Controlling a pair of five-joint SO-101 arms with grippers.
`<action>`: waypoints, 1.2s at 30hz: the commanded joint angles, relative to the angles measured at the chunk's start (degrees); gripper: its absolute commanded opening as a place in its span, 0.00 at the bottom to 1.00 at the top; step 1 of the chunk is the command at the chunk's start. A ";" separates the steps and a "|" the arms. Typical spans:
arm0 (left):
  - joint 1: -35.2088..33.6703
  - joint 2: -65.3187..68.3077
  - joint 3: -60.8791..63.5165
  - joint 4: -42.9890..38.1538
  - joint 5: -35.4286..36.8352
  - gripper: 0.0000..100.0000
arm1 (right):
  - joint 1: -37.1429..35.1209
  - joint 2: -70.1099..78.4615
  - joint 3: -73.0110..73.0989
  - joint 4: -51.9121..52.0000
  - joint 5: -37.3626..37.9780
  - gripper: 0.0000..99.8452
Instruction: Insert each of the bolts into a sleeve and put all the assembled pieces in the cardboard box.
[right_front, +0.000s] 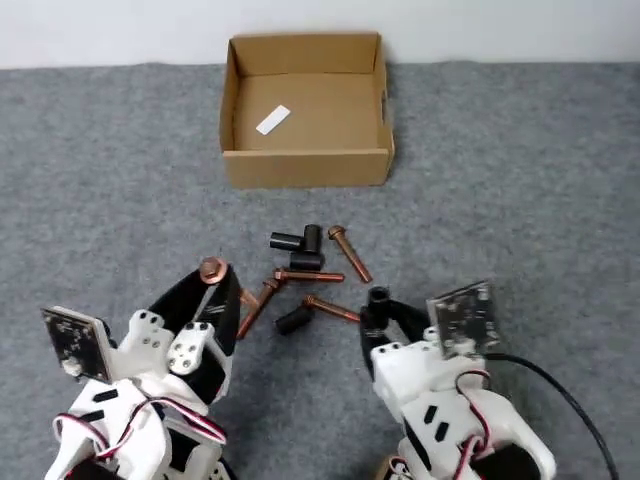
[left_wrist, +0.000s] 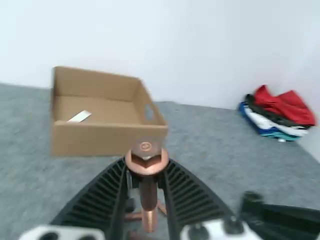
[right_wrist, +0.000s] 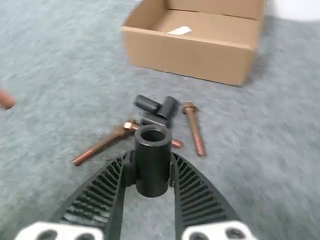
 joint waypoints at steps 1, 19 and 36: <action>2.20 -0.26 -2.24 -6.33 0.70 0.01 | -7.52 -0.22 1.32 -4.18 1.93 0.01; 10.37 0.00 0.66 -8.53 5.36 0.01 | -15.69 -0.40 6.07 -12.35 17.23 0.01; 13.27 0.00 2.51 -4.40 5.36 0.01 | -16.48 -0.48 5.98 -14.81 19.78 0.01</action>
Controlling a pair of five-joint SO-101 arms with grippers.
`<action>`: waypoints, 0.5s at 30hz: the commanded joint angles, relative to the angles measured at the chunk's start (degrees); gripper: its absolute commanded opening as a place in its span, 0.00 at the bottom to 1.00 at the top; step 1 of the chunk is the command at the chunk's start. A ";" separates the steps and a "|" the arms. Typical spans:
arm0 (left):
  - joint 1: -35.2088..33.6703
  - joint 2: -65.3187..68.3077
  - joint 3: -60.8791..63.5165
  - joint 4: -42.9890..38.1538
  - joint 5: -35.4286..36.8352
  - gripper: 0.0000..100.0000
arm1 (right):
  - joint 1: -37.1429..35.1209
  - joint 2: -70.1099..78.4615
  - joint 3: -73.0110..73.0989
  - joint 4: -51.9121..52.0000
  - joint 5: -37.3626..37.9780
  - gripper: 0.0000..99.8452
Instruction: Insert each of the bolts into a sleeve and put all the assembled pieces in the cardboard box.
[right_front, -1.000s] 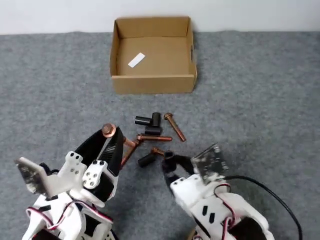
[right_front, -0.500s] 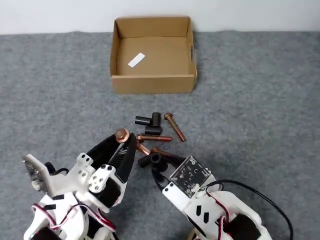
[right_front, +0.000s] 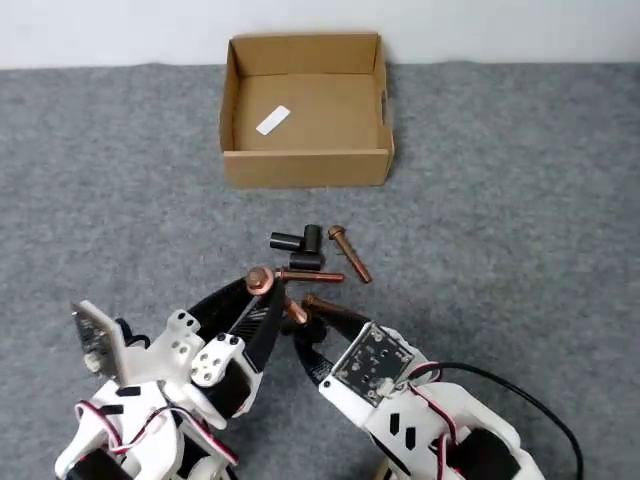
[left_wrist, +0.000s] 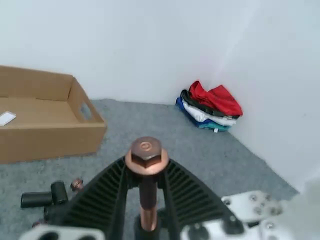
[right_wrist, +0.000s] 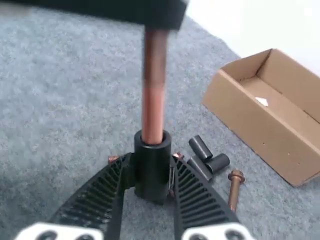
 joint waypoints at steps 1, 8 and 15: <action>0.18 -0.35 -0.22 0.26 0.62 0.01 | 0.92 -0.57 -1.05 -1.54 0.70 0.01; 0.88 -0.35 2.86 0.62 -1.67 0.01 | 0.92 -0.48 -2.20 -1.63 0.79 0.01; 7.12 -0.35 5.23 4.31 -8.09 0.01 | 0.92 -0.48 -2.20 -1.63 0.79 0.01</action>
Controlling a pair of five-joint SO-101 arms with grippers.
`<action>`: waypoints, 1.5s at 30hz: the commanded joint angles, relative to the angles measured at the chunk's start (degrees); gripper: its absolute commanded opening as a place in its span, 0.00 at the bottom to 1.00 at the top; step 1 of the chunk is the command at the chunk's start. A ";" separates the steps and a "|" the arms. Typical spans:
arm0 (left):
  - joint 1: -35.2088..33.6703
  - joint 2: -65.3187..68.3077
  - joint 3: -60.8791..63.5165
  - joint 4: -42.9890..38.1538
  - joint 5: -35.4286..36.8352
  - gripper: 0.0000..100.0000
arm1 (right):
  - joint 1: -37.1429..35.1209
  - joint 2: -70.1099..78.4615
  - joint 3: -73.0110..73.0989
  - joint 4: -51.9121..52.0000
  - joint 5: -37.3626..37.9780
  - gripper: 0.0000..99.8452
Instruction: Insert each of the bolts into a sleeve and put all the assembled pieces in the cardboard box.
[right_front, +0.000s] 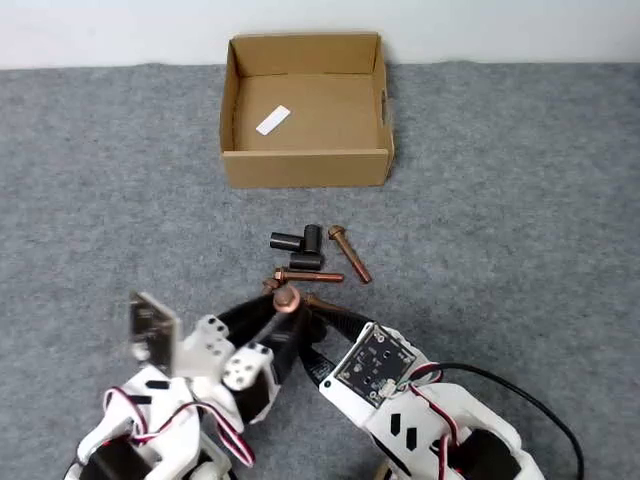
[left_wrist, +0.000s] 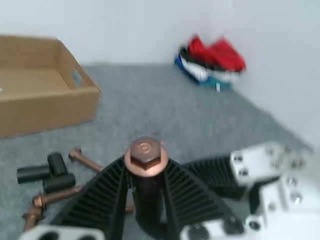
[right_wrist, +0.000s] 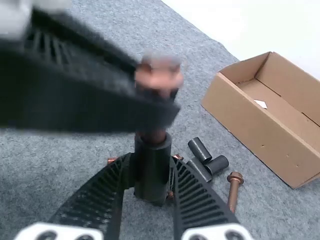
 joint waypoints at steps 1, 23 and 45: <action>1.58 -0.44 -0.40 2.64 -3.34 0.01 | 0.75 -0.75 -2.20 -1.54 0.70 0.01; -6.77 -0.35 -5.85 7.65 -5.01 0.19 | 0.92 -0.57 -1.14 -1.45 0.44 0.01; -39.21 -0.79 9.80 11.25 -24.62 0.00 | 27.38 33.27 -21.71 -5.85 -17.67 0.01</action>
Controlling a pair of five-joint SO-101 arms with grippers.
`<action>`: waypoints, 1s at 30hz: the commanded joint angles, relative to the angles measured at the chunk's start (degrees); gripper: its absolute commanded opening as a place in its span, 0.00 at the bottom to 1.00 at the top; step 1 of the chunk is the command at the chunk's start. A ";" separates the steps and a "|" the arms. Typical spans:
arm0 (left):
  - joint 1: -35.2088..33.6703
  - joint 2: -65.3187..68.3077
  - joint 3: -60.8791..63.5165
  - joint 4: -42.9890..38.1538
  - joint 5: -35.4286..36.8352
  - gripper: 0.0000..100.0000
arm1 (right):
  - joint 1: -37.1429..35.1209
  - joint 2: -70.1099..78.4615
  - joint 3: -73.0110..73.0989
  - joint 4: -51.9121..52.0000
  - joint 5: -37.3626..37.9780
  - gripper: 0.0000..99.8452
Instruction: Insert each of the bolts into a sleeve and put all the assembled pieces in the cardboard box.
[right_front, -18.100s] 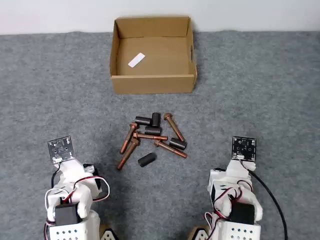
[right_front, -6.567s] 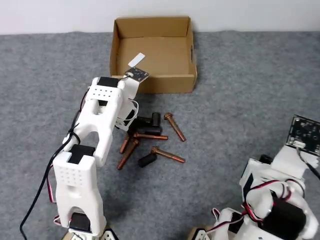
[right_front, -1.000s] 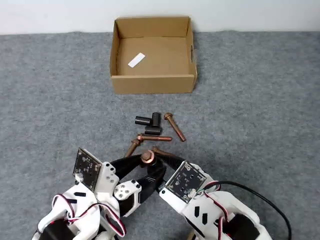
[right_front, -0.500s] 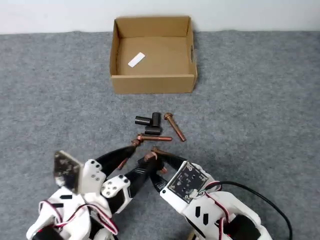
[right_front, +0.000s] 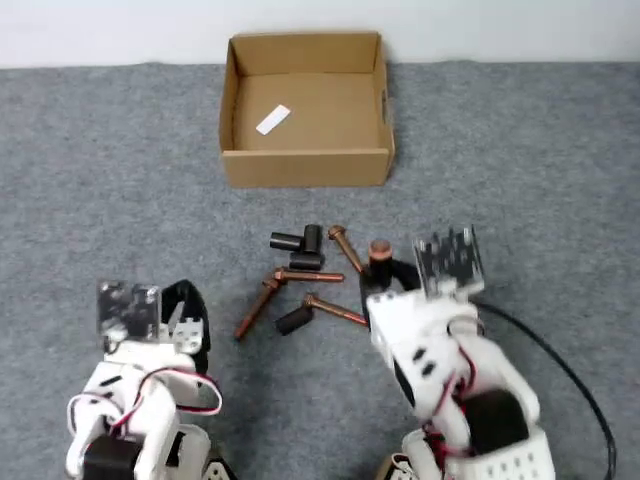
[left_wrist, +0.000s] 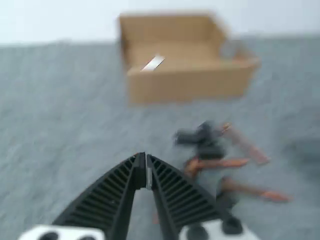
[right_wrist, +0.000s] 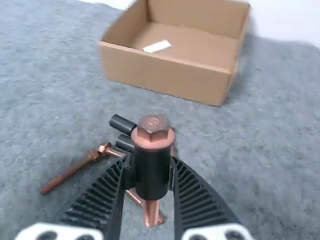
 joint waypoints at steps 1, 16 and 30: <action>-2.37 -0.35 8.22 0.09 -8.35 0.00 | 2.68 11.91 -8.70 -6.90 -1.41 0.01; -2.90 -0.26 22.73 -5.01 -2.02 0.01 | 4.79 60.53 -38.86 -33.71 1.58 0.01; -2.81 0.00 22.73 -6.86 3.96 0.01 | 8.84 101.93 -76.22 -35.21 1.76 0.01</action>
